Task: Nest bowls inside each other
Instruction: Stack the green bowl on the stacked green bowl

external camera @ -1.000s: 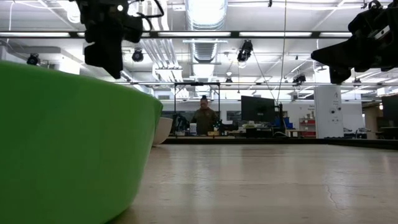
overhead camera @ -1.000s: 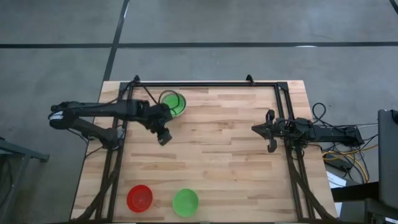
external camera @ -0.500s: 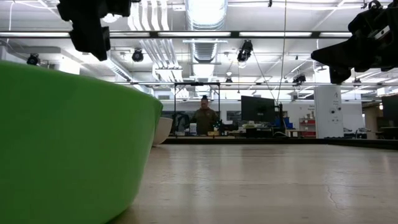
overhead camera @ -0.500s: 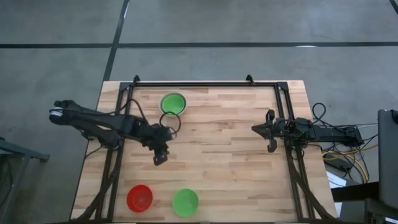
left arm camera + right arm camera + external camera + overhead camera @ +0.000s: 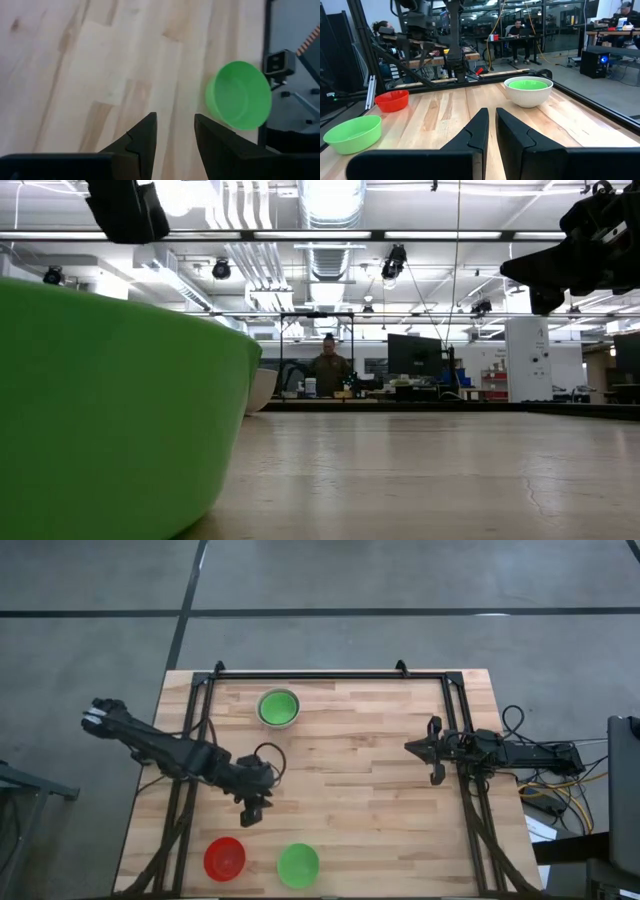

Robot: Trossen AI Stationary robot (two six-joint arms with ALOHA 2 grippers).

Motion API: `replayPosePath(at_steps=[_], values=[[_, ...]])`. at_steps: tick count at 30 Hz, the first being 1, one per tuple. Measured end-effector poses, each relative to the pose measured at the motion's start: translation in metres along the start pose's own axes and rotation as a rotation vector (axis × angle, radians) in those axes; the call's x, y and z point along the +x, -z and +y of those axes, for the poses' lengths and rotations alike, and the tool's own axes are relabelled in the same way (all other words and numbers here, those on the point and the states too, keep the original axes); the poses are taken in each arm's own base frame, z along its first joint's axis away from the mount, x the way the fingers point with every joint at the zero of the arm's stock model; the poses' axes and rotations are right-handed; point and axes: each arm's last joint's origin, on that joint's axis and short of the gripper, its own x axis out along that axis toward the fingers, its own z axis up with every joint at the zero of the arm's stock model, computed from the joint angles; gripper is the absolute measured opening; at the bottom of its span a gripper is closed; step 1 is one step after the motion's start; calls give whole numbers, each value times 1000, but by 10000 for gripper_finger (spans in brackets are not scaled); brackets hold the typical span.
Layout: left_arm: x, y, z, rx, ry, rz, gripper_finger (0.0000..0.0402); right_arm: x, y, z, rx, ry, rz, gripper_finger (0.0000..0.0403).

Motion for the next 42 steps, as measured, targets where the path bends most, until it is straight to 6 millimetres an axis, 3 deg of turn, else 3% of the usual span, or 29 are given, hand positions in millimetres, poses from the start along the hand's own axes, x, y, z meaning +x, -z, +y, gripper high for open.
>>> replayPosePath(at_steps=[8,19,42], values=[[13,-2,-11,9,33,-19,136,0,0,0,1,0,0,34],[38,2,-15,-162,56,114,136,0,0,0,0,0,0,34],[72,9,-39,-378,121,168,136,0,0,0,1,0,0,34]])
